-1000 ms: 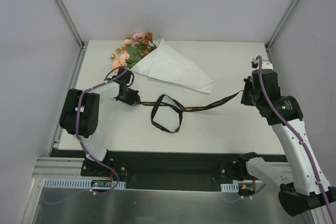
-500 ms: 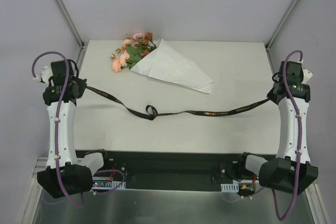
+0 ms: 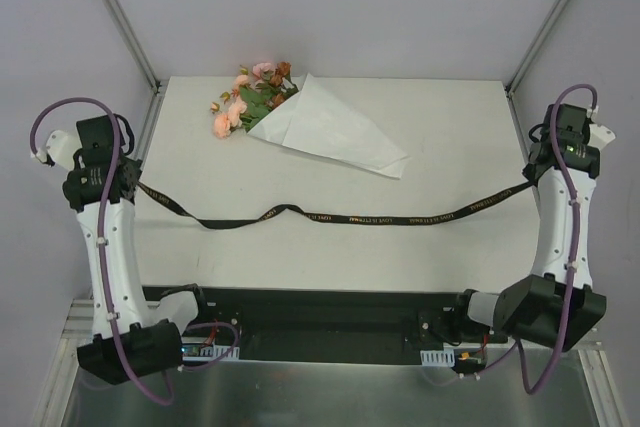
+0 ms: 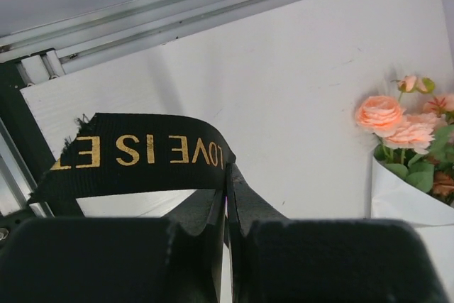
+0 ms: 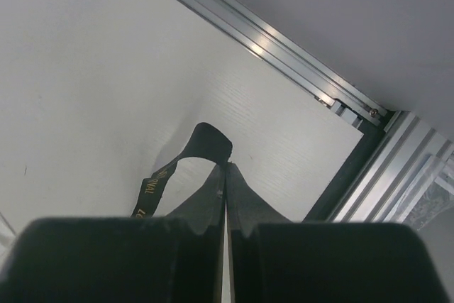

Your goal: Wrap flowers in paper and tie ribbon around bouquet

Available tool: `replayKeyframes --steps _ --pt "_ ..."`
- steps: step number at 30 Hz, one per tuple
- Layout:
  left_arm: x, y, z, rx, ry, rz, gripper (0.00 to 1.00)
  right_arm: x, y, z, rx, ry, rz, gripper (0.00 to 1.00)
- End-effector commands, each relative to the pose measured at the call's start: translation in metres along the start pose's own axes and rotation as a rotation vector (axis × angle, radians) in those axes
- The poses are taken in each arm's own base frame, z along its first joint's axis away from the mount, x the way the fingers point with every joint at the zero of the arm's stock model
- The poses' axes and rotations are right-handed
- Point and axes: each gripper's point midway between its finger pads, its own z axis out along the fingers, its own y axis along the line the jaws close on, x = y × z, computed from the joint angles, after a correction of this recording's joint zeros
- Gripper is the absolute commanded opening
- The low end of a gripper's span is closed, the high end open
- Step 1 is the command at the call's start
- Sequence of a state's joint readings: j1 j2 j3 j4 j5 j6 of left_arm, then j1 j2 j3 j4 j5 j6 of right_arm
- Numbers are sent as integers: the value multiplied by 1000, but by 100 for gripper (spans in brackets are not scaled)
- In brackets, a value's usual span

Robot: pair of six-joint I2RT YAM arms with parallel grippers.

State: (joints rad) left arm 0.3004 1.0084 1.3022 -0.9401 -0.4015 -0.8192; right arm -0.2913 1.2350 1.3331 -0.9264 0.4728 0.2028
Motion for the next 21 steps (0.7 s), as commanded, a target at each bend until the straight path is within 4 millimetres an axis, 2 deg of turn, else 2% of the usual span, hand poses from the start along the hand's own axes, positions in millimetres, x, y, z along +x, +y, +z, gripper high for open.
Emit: replayKeyframes --steps 1,3,6,10,17,21 --pt "5 -3 27 -91 37 60 0 -21 -1 19 102 -42 16 1" --pt "-3 -4 37 -135 22 99 0 -22 1 34 155 -27 -6 1" --pt "-5 -9 43 -147 31 104 0 -41 2 37 187 -73 -1 1" --pt "0 -23 55 -123 74 101 0 -73 19 40 164 -125 -4 1" --pt "-18 -53 68 -83 74 100 0 -103 33 48 164 -158 -62 1" --pt "-29 -68 71 -67 62 91 0 -113 43 52 142 -163 -76 1"
